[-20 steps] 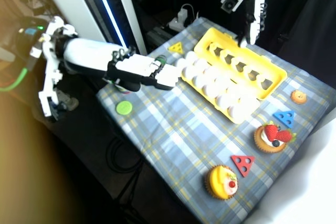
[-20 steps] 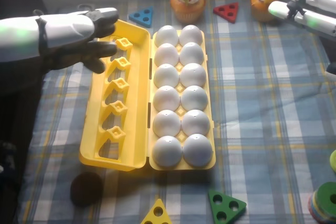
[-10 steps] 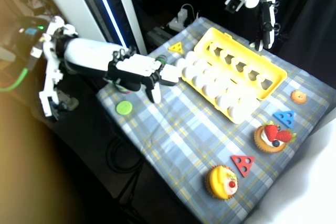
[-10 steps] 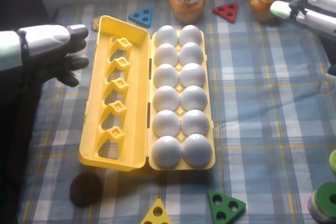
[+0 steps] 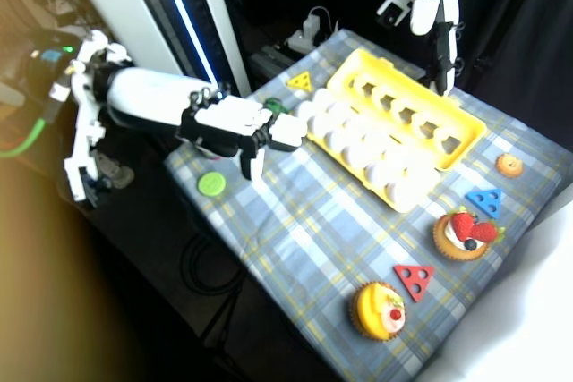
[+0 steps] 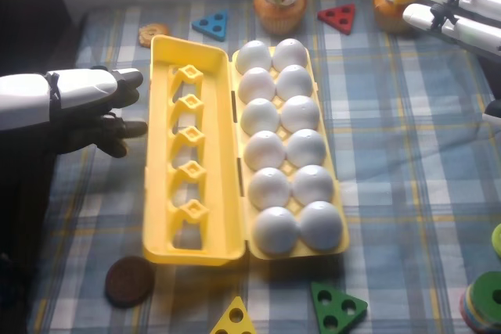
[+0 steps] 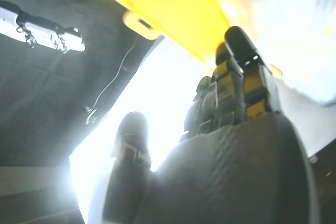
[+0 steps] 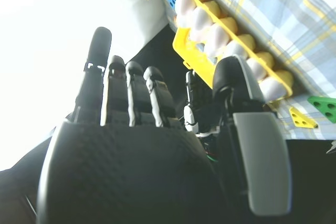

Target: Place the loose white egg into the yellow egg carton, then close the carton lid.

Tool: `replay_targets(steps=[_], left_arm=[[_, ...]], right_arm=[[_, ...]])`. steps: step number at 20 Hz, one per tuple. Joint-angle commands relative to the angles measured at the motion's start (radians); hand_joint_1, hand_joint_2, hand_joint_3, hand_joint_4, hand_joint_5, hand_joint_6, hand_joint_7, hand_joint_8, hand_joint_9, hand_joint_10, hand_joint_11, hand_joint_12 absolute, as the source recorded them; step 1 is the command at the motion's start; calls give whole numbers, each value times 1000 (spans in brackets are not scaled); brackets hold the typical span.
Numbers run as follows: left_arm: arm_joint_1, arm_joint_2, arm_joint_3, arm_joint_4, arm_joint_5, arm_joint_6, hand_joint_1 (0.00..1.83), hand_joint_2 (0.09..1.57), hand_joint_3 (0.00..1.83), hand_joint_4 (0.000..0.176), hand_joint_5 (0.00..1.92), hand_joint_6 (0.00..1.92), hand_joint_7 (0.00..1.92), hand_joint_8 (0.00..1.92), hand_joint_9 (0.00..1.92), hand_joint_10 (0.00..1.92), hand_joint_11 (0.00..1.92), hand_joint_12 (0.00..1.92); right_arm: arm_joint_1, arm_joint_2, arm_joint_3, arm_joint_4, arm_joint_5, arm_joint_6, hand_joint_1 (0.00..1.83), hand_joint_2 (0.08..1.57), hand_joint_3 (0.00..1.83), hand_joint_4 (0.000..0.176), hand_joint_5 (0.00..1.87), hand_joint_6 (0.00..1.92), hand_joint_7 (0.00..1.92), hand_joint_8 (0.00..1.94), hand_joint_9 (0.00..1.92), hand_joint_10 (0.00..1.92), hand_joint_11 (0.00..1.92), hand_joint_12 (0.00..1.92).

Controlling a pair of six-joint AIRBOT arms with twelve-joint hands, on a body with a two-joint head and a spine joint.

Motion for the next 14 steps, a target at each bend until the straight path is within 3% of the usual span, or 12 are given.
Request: replay_targets(steps=[1, 2, 3, 4, 5, 9, 10, 14], left_arm=[[-8, -10, 6, -5, -85, -20, 3, 1331, 1, 0, 0, 0, 0, 0, 498, 69, 127, 1359], [-10, -12, 7, 5, -81, -28, 11, 1324, 0, 0, 0, 0, 0, 0, 509, 69, 132, 1362], [-11, -13, 7, 6, -87, -31, 8, 1307, 0, 0, 0, 0, 0, 0, 531, 76, 157, 1371], [-14, -14, 7, 7, -90, -31, 23, 1299, 0, 6, 0, 0, 0, 0, 507, 63, 169, 1379], [-15, -13, 6, 12, -80, -31, 20, 1291, 0, 0, 0, 0, 0, 0, 494, 57, 182, 1387], [-14, -4, 0, 25, -48, -31, 0, 1308, 5, 0, 0, 0, 0, 0, 406, 15, 12, 1451], [-14, -2, -2, 28, -44, -31, 0, 1311, 4, 0, 0, 0, 0, 0, 417, 19, 15, 1472], [-14, 2, -11, 43, -58, -36, 0, 1338, 9, 0, 0, 0, 0, 0, 394, 10, 0, 1442]], right_arm=[[10, 5, 0, -5, 118, -6, 586, 1301, 0, 0, 0, 0, 0, 0, 0, 0, 0, 1311], [10, 4, 0, -5, 118, -6, 589, 1304, 0, 0, 0, 0, 0, 0, 0, 0, 0, 1309], [10, 3, 1, -5, 118, -6, 599, 1306, 0, 0, 0, 0, 0, 0, 0, 0, 0, 1165], [10, 3, 1, -5, 118, -6, 605, 1303, 0, 0, 0, 0, 0, 0, 0, 0, 0, 1183], [10, 2, 1, -5, 118, -6, 583, 1311, 1, 0, 0, 0, 0, 0, 0, 0, 0, 1192], [10, 1, 1, -5, 117, -6, 534, 1323, 5, 0, 0, 0, 0, 0, 0, 0, 0, 1122], [10, 1, 1, -5, 117, -6, 522, 1326, 5, 0, 0, 0, 0, 0, 0, 0, 0, 1009], [10, 0, 1, -5, 116, -6, 519, 1316, 0, 0, 0, 0, 0, 0, 0, 0, 0, 1060]])
